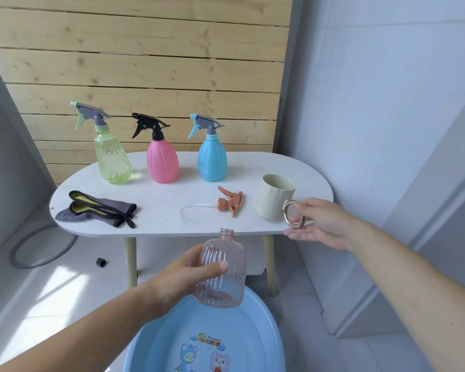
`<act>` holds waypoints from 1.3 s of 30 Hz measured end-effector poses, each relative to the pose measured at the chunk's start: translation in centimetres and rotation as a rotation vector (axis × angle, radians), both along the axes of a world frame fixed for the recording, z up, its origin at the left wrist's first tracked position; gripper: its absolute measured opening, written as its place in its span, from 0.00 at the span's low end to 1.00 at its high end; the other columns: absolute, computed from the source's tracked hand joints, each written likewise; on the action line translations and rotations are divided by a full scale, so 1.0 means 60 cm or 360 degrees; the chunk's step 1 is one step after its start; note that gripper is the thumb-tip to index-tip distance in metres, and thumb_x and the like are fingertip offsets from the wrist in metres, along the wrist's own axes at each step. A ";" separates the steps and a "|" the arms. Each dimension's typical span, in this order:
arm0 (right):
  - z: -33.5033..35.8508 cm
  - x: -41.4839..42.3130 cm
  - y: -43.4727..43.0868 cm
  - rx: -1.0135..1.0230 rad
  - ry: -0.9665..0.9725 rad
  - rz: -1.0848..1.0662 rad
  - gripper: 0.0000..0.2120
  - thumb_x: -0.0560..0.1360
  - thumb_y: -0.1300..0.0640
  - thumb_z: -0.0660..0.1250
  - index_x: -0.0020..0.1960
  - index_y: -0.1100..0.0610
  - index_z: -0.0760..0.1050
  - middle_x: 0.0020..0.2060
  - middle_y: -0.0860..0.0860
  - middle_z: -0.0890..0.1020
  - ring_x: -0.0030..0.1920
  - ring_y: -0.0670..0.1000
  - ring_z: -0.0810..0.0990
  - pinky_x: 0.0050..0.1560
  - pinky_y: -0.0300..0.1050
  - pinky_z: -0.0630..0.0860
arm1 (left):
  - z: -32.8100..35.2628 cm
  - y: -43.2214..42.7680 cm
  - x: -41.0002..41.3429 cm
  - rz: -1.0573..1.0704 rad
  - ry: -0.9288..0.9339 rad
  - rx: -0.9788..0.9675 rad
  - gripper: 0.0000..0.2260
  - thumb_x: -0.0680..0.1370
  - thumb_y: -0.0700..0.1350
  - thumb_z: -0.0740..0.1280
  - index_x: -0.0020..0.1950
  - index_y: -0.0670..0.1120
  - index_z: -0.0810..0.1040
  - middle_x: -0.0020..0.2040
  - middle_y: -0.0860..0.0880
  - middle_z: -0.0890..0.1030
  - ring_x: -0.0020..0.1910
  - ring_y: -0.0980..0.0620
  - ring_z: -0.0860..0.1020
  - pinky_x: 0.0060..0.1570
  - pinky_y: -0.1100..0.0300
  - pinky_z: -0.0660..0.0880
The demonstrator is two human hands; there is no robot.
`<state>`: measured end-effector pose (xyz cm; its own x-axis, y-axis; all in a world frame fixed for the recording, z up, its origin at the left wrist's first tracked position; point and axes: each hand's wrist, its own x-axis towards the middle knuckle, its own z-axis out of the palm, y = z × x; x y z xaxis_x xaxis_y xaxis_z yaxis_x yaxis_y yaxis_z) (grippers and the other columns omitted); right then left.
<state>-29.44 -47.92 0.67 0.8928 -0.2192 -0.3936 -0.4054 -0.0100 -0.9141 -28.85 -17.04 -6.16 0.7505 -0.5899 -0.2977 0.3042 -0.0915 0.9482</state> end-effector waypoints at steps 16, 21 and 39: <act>-0.105 -0.090 0.117 -0.0186 0.0116 0.0474 0.13 0.80 0.54 0.66 0.39 0.60 0.77 0.37 0.56 0.79 0.41 0.56 0.81 0.49 0.49 0.81 | -0.187 0.113 -0.094 0.0230 0.0157 0.0348 0.37 0.61 0.54 0.82 0.68 0.50 0.74 0.54 0.45 0.88 0.55 0.46 0.87 0.62 0.50 0.79; -0.236 -0.081 0.164 -0.0314 0.0535 0.0569 0.12 0.81 0.55 0.63 0.42 0.60 0.74 0.36 0.56 0.76 0.36 0.54 0.74 0.40 0.43 0.78 | -0.266 0.139 -0.122 0.0358 0.0265 0.0436 0.40 0.57 0.54 0.84 0.66 0.49 0.75 0.55 0.45 0.88 0.55 0.45 0.86 0.65 0.46 0.79; -0.455 -0.074 0.213 -0.0324 0.0928 0.0317 0.12 0.80 0.58 0.64 0.39 0.61 0.73 0.30 0.54 0.71 0.31 0.52 0.68 0.32 0.41 0.67 | -0.382 0.112 -0.107 0.0466 0.0298 0.0499 0.47 0.55 0.58 0.85 0.70 0.56 0.69 0.64 0.50 0.80 0.62 0.53 0.81 0.61 0.55 0.79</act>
